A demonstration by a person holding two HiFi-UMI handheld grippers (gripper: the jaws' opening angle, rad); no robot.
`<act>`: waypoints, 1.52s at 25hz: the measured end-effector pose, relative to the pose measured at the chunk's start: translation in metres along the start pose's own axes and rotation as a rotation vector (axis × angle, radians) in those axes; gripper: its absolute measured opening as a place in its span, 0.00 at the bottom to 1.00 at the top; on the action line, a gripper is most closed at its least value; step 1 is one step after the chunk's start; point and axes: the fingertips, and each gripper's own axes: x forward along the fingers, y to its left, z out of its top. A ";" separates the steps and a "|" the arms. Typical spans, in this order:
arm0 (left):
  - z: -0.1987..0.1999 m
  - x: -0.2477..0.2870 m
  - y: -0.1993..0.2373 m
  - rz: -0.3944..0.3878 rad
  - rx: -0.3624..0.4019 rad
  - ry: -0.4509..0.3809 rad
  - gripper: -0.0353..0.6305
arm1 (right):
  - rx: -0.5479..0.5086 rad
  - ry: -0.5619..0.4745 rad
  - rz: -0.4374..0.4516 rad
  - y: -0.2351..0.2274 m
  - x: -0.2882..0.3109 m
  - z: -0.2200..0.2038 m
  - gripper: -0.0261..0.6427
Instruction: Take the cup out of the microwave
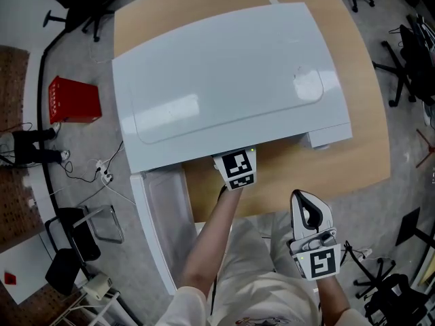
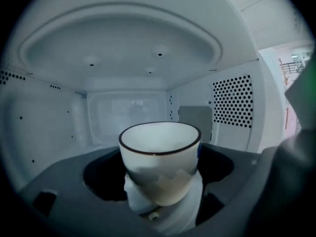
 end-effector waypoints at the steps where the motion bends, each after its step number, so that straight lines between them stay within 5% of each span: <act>1: 0.000 0.001 0.000 0.004 0.005 0.003 0.65 | -0.001 -0.001 0.001 0.000 0.001 0.001 0.05; 20: -0.002 -0.044 0.001 -0.027 0.014 0.014 0.65 | -0.031 -0.030 0.026 0.005 -0.009 0.016 0.05; 38: 0.033 -0.194 -0.041 -0.035 0.001 0.053 0.65 | -0.054 -0.123 0.070 0.011 -0.024 0.062 0.05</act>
